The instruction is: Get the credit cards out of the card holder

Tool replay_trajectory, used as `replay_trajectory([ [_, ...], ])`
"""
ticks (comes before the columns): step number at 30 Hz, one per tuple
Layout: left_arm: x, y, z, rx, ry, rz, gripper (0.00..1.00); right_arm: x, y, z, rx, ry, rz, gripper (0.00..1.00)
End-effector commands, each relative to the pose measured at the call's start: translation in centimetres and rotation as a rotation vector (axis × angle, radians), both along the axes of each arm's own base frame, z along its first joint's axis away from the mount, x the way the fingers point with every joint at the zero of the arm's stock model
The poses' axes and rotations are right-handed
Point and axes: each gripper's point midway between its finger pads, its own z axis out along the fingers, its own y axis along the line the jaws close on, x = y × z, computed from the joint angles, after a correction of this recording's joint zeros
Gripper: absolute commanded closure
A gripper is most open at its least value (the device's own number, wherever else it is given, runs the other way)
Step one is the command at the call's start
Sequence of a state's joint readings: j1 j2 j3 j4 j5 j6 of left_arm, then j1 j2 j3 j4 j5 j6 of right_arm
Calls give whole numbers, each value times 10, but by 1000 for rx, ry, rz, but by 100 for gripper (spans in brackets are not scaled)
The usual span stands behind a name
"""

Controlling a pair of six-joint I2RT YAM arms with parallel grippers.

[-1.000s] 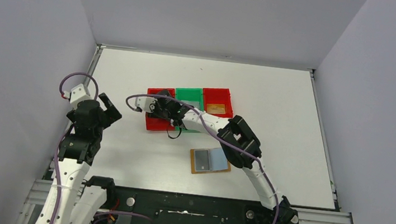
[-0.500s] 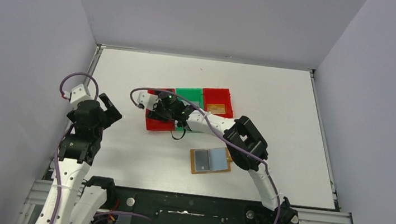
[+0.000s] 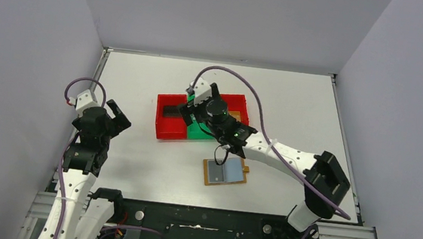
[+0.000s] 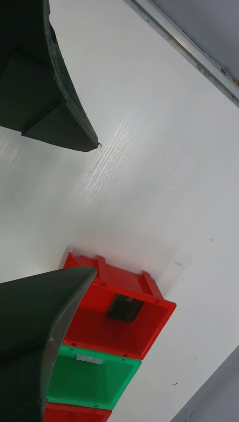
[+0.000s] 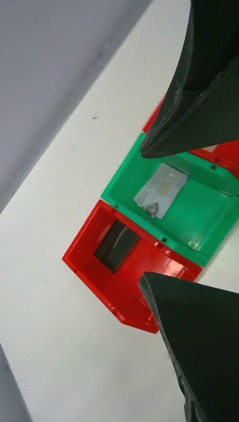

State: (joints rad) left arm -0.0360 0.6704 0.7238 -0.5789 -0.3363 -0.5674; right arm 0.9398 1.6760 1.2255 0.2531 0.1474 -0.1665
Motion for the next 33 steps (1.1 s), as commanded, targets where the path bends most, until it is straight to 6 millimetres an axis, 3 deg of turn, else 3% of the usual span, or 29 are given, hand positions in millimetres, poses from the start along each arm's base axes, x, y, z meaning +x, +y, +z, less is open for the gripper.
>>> replay_trajectory([
  [1, 9, 1, 18, 5, -78, -7, 13, -21, -53, -15, 273, 292, -303, 12],
  [5, 9, 2, 18, 10, -81, -1, 10, -56, -89, -67, 271, 520, -437, 11],
  [9, 7, 12, 14, 26, -76, 59, 6, -92, -110, -93, 293, 739, -550, 14],
  [12, 10, 17, 1, 39, 0, 91, 6, -109, -105, -96, 321, 831, -537, 18],
  [15, 17, 14, -5, 32, 19, 67, 5, -117, -108, -116, 282, 855, -566, 21],
  [23, 16, 2, 9, 7, -78, 3, 5, -134, -105, -156, 173, 878, -601, 24],
  [28, 18, 1, 4, 2, -50, -4, 6, -139, -111, -175, 93, 880, -640, 26],
  [33, 20, -2, 0, -4, -35, -19, 6, -146, -100, -193, 66, 922, -586, 29],
])
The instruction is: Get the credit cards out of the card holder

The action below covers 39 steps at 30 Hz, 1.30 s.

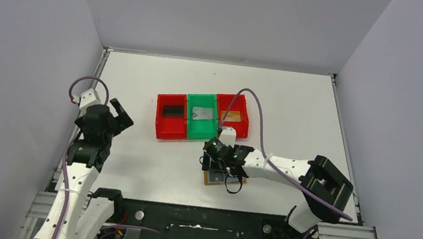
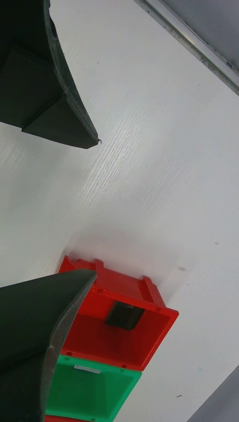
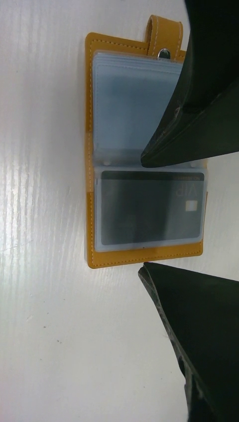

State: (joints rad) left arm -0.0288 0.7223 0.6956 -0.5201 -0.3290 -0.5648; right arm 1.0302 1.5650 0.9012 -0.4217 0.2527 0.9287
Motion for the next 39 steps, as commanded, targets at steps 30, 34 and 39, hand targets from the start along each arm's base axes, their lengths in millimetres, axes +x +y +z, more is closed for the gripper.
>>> replay_trajectory([
  [30, 12, -6, 6, -9, -31, -38, 6, -4, 57, 21, 273, 3, 55, 72],
  [34, 13, -8, 5, -13, -26, -54, 6, -2, 53, 16, 315, 28, 42, 70],
  [39, 14, -10, 2, -15, -15, -61, 6, -6, 56, 15, 356, 38, 62, 58],
])
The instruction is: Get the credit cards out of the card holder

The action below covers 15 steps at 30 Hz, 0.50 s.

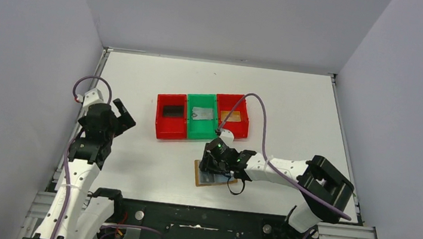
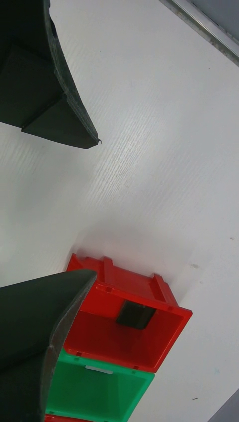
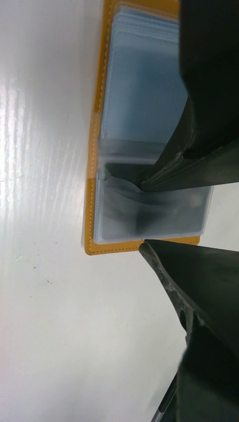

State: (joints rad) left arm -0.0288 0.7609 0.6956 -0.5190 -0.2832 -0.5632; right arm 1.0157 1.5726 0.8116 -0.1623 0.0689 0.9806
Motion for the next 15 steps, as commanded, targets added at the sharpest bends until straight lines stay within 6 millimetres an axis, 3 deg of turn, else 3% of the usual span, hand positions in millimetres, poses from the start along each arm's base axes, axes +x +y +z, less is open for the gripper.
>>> replay_trajectory([
  [1, 10, -2, 12, 5, -54, -21, 6, 2, 16, 19, 116, -23, 18, 57],
  [3, 10, -2, 11, 6, -50, -22, 6, 2, 17, 17, 113, -18, 27, 57],
  [7, 10, -2, 11, 5, -50, -24, 6, 3, 14, 10, 57, -16, 17, 68],
  [15, 10, -2, 12, 6, -52, -26, 6, -1, 14, 3, -153, -68, 56, 60],
])
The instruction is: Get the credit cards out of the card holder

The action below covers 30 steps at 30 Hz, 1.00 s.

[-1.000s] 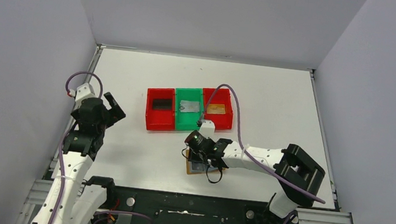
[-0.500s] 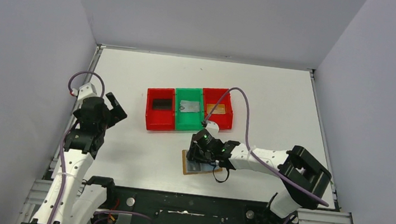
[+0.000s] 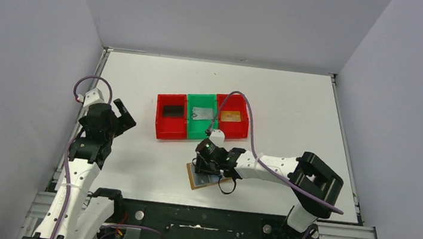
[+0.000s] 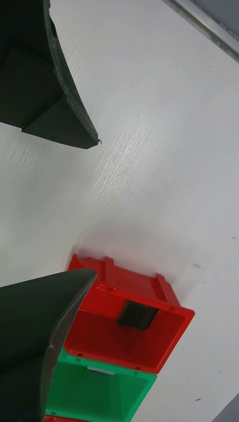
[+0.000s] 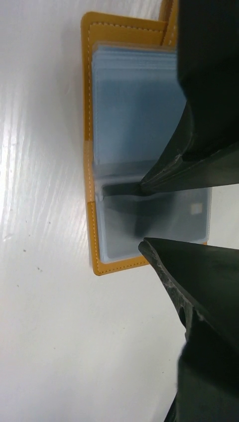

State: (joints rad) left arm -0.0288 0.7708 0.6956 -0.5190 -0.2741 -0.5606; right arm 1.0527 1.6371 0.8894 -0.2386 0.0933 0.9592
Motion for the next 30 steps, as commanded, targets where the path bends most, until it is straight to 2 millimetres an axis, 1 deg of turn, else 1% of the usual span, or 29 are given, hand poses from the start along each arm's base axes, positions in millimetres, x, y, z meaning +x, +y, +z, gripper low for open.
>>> replay_trajectory([
  [1, 9, 0, 15, 9, -63, -15, 6, 4, 7, 8, -100, -85, 23, 60],
  [3, 8, 0, 15, 11, -64, -12, 6, 2, 2, 3, -163, -83, 20, 61],
  [10, 8, 0, 15, 11, -65, -13, 6, -3, 2, -8, -294, -95, 46, 66],
  [12, 8, 0, 15, 11, -63, -13, 6, -3, 2, -13, -311, -85, 51, 69],
  [15, 8, -1, 14, 10, -63, -14, 6, -4, 2, -16, -313, -80, 54, 76],
  [17, 9, -1, 15, 10, -63, -14, 6, -4, 3, -16, -306, -83, 54, 82],
  [22, 9, -1, 14, 10, -62, -14, 6, -2, 6, -14, -296, -91, 54, 93],
  [24, 9, -1, 14, 9, -62, -15, 6, 0, 8, -13, -286, -93, 56, 100],
  [27, 9, -2, 14, 7, -62, -23, 6, 5, 12, -4, -243, -101, 46, 100],
  [30, 10, -6, 14, 2, -64, -40, 6, 11, 22, 12, -124, -103, 42, 100],
])
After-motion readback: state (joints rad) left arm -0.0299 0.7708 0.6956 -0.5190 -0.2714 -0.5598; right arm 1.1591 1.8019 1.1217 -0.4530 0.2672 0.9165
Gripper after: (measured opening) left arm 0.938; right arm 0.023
